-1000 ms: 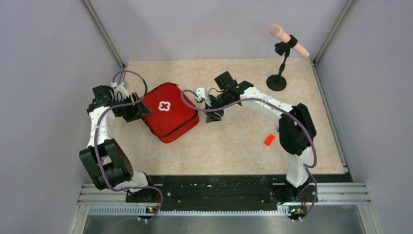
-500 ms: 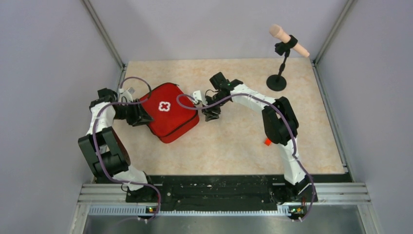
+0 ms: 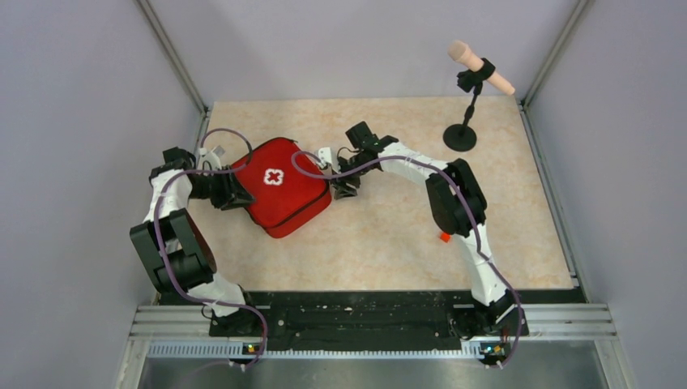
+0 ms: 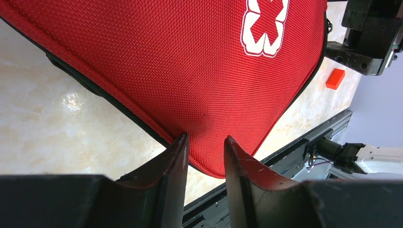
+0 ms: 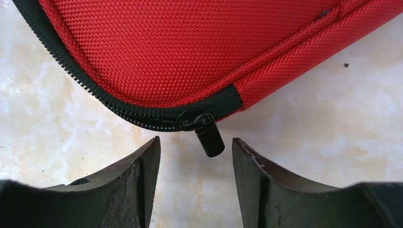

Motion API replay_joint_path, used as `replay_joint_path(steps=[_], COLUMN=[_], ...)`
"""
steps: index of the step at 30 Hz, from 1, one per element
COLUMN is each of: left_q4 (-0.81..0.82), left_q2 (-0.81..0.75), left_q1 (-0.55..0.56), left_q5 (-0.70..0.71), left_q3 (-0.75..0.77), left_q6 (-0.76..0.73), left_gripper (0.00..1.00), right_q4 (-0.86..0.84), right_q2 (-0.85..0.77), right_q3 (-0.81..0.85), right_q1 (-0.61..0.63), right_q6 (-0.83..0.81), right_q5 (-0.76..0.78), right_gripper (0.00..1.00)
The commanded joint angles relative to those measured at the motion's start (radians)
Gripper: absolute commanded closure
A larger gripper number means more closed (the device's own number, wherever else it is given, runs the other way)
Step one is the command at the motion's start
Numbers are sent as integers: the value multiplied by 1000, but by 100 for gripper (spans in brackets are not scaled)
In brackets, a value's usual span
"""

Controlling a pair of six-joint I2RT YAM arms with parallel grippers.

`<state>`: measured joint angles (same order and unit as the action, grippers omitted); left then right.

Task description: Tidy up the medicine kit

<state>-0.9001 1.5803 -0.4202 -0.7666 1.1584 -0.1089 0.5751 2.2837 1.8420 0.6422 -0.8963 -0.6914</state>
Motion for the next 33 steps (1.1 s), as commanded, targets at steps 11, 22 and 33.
replay_joint_path(steps=[11,22,33], left_q4=[-7,0,-1], left_q2=[-9,-20,-25], left_q1=[3,3,5], left_q5=[-41,-55,-76], left_q3=[-23,-36,-46], left_q6=[-34,-38,-45], left_gripper=[63,64,64], right_q4=[-18,-27,-106], right_q2=[-43,-161,-167], right_q3=[88,1,-47], right_q1=[-29,-29,-29], right_q6=[35,50,127], right_q5=[-229,-223,-194], right_gripper=[65,82,82])
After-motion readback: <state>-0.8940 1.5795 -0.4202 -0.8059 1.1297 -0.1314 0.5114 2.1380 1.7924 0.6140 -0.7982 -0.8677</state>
